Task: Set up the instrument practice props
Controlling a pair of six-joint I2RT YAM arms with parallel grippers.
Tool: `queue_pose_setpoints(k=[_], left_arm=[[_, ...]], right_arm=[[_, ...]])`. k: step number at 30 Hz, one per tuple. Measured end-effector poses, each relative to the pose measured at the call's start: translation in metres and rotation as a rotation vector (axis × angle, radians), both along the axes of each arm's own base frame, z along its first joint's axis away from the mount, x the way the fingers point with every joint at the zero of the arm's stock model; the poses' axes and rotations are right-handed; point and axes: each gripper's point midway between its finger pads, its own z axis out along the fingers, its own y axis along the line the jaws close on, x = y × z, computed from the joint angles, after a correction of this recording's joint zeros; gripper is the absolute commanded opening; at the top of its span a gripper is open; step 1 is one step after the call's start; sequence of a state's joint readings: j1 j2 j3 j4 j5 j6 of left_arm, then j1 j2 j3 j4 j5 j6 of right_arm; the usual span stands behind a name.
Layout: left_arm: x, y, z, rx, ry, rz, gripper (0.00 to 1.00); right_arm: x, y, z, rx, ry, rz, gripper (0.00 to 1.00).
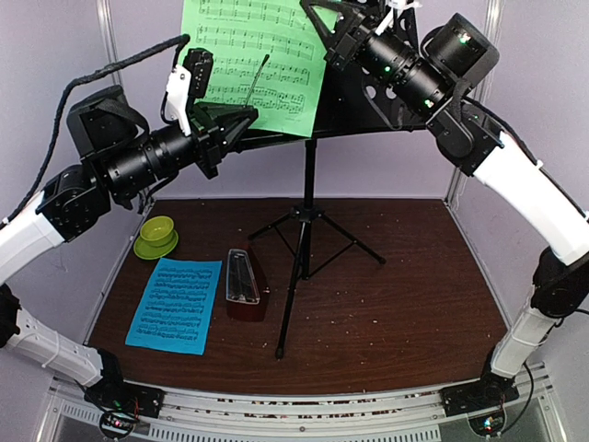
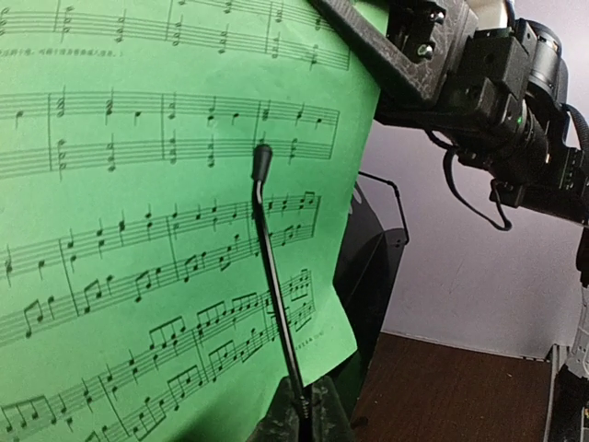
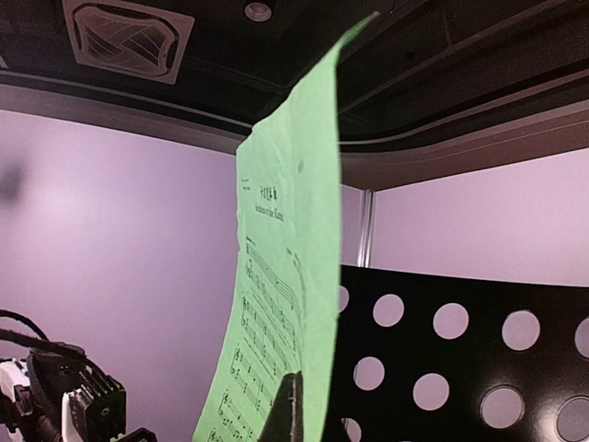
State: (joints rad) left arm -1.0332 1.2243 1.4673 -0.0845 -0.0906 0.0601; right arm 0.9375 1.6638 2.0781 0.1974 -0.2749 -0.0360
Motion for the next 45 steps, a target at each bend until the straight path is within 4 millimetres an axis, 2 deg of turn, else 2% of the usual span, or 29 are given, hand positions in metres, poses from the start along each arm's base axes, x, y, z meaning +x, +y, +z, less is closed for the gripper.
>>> queue_pose_setpoints(k=[6, 11, 17, 24, 29, 32, 36, 45], left_arm=[[-0.002, -0.002, 0.0, 0.009, -0.01, -0.013, 0.0], [-0.002, -0.003, 0.0, 0.012, -0.014, -0.018, 0.0], [-0.002, -0.003, 0.0, 0.015, -0.016, -0.017, 0.0], [-0.002, -0.003, 0.0, 0.016, -0.017, -0.016, 0.01], [0.0, -0.001, 0.001, 0.01, -0.02, 0.001, 0.16], [0.002, -0.001, -0.001, 0.02, -0.023, 0.012, 0.3], [0.003, 0.0, -0.005, 0.037, -0.025, 0.022, 0.43], [0.003, -0.002, -0.012, 0.075, -0.013, 0.015, 0.61]], right_arm=[[-0.001, 0.019, -0.011, -0.042, -0.031, 0.053, 0.0], [-0.004, 0.02, -0.009, -0.048, -0.059, 0.057, 0.24], [-0.005, 0.018, -0.005, -0.04, -0.079, 0.044, 0.45], [-0.003, 0.016, -0.001, -0.027, -0.077, 0.029, 0.59], [0.002, 0.013, -0.001, -0.016, -0.061, 0.001, 0.61], [0.006, 0.011, 0.0, -0.008, -0.048, -0.02, 0.64], [0.01, 0.009, 0.0, 0.0, -0.036, -0.041, 0.66], [0.015, 0.006, 0.0, 0.01, -0.02, -0.068, 0.65]])
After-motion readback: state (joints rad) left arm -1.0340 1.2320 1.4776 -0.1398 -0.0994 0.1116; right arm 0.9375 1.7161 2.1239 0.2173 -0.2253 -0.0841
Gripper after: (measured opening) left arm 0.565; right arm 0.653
